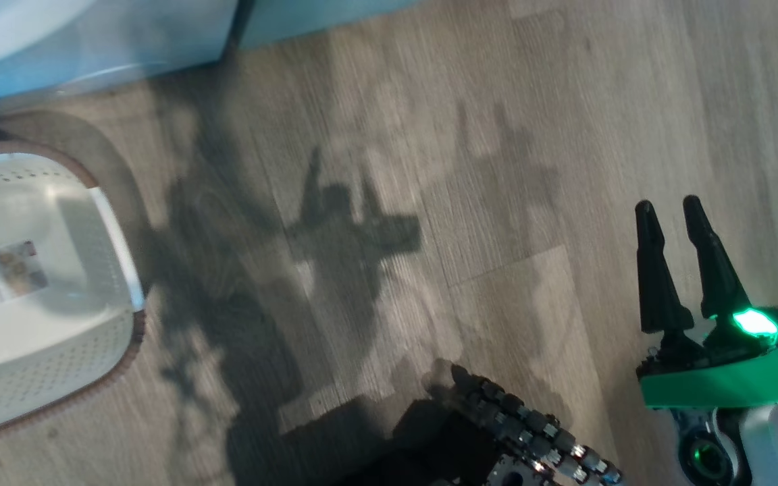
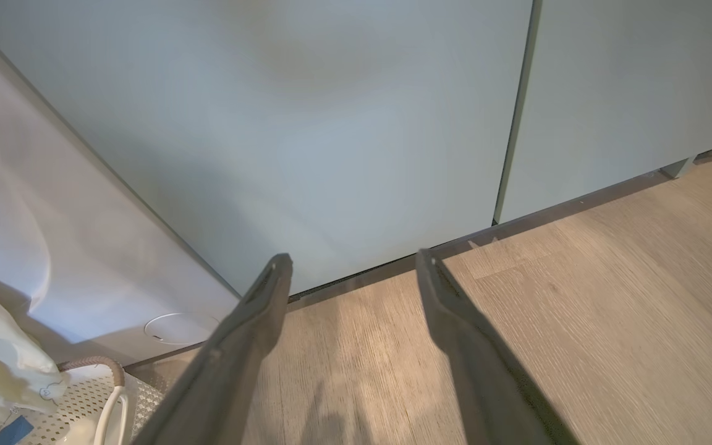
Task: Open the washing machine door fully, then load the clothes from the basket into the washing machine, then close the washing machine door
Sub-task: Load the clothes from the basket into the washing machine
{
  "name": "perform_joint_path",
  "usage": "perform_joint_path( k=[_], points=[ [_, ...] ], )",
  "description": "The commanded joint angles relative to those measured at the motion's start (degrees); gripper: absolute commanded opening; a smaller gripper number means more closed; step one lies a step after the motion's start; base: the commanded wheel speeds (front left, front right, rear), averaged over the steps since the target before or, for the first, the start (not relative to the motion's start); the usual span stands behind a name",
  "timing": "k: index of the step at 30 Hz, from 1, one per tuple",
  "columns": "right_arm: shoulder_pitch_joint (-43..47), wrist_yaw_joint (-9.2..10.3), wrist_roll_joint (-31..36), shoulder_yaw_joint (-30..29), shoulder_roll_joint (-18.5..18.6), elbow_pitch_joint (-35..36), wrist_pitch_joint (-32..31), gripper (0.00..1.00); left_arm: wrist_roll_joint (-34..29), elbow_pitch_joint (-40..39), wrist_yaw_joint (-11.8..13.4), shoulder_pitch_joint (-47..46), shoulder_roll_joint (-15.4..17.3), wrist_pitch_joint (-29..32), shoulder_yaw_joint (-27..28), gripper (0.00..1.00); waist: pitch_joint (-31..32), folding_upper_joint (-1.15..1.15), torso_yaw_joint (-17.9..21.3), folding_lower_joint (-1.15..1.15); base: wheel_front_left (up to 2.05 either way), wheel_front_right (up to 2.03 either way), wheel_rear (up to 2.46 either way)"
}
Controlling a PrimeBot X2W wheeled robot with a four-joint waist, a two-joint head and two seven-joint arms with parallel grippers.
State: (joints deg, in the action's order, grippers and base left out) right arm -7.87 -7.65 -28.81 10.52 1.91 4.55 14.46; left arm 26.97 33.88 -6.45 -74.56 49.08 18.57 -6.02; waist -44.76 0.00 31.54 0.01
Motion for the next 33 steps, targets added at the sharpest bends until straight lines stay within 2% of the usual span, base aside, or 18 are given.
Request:
perform_joint_path(
  k=[1,12,15,19,24,29,30,31,32,33],
  points=[
    [0.5,0.16,-0.3,0.6,1.0,1.7,0.5,1.00,-1.3,-2.2,-0.1,-3.1,3.7,-2.2,1.1,0.00,-0.8,0.00,0.7,-0.01,0.00,0.00,0.00],
    [1.3,0.16,-0.2,-0.1,1.0,3.7,0.5,1.00,-11.5,2.8,3.5,-17.8,1.4,-25.9,-3.2,0.00,-3.5,0.00,0.2,-0.01,0.00,0.00,0.00],
    [1.3,0.16,-0.3,-0.2,1.0,4.1,0.5,1.00,-13.6,4.2,3.2,-20.6,0.9,-30.7,-5.0,0.00,-4.2,0.00,-0.1,-0.01,0.00,0.00,0.00],
    [0.9,0.16,-0.6,0.1,1.0,4.1,0.5,1.00,-13.1,7.5,2.2,-20.1,0.2,-30.4,-5.9,0.00,-4.5,0.00,-0.6,-0.01,0.00,0.00,0.00],
    [-0.2,0.16,-0.7,0.5,1.0,4.0,0.5,1.00,-10.6,10.2,0.8,-17.3,-0.2,-25.8,-6.4,0.00,-5.0,0.00,-1.3,-0.01,0.00,0.00,0.00],
    [-1.8,0.16,-0.5,1.1,1.0,3.5,0.5,1.00,-8.7,9.6,0.9,-15.3,-0.3,-20.5,-6.3,0.00,-5.0,0.00,-1.7,-0.01,0.00,0.00,0.00],
    [-2.1,0.16,-0.5,1.1,1.0,3.4,0.5,1.00,-8.2,10.0,1.0,-15.4,-0.3,-19.4,-6.1,0.25,-4.9,0.00,-2.0,-0.01,0.00,0.00,0.00],
    [-2.6,0.16,-0.6,1.4,1.0,3.5,0.5,1.00,-7.5,13.2,0.0,-17.9,2.6,-19.9,-5.7,0.55,-5.5,0.00,-1.8,-0.01,0.00,0.00,0.00],
    [-2.9,0.16,-0.5,1.2,1.0,3.4,0.5,1.00,-7.1,13.8,-0.2,-17.3,1.8,-21.1,-6.1,1.00,-5.0,0.00,-2.2,-0.01,0.00,0.00,0.00],
    [-3.0,0.16,-0.2,0.8,1.0,3.2,0.5,1.00,-6.7,13.9,0.0,-16.1,0.7,-21.5,-6.3,1.00,-4.5,0.00,-2.9,-0.01,0.00,0.00,0.00]
  ],
)
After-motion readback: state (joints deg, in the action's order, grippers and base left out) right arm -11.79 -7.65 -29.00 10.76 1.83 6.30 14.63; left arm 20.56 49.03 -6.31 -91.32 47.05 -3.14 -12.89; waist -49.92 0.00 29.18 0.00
